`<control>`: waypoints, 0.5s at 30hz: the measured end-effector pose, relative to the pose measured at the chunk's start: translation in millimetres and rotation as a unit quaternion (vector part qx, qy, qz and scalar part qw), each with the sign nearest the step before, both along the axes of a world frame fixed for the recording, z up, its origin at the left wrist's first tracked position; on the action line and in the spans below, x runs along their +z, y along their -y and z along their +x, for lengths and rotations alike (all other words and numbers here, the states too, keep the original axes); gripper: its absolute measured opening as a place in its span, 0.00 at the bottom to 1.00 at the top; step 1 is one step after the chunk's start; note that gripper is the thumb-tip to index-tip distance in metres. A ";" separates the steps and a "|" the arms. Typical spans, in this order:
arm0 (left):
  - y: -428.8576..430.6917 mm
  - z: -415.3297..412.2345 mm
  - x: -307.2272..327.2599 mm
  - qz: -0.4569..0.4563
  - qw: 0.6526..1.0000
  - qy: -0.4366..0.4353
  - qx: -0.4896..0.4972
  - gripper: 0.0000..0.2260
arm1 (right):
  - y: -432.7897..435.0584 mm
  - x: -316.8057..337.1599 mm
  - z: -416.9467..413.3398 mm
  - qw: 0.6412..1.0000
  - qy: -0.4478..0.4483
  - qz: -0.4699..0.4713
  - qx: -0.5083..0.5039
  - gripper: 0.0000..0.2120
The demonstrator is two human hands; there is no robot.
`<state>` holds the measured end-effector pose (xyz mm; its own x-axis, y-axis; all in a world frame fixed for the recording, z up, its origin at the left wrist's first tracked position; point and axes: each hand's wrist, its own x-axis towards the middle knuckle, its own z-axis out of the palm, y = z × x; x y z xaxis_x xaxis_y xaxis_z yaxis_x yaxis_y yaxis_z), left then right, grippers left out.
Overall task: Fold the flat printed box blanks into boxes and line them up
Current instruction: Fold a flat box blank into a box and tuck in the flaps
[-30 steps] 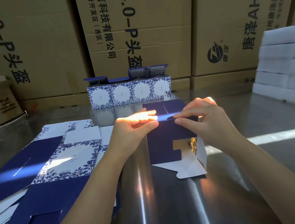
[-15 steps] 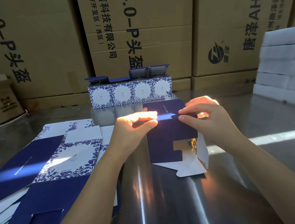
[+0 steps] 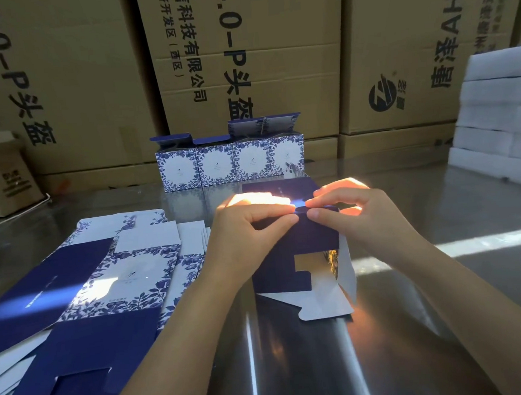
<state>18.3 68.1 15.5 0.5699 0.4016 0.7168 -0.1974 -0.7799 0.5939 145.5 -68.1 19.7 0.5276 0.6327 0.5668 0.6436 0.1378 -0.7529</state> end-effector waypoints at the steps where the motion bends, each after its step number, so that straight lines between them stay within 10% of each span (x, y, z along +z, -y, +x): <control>1: 0.5 -0.2 0.1 0.004 1.000 0.002 0.000 0.08 | -0.1 -0.2 -1.0 1.000 0.001 0.002 0.003 0.08; 15: 1.8 1.8 0.4 0.013 1.000 -0.006 -0.011 0.07 | -1.8 -3.5 -2.0 1.000 0.004 0.004 -0.003 0.06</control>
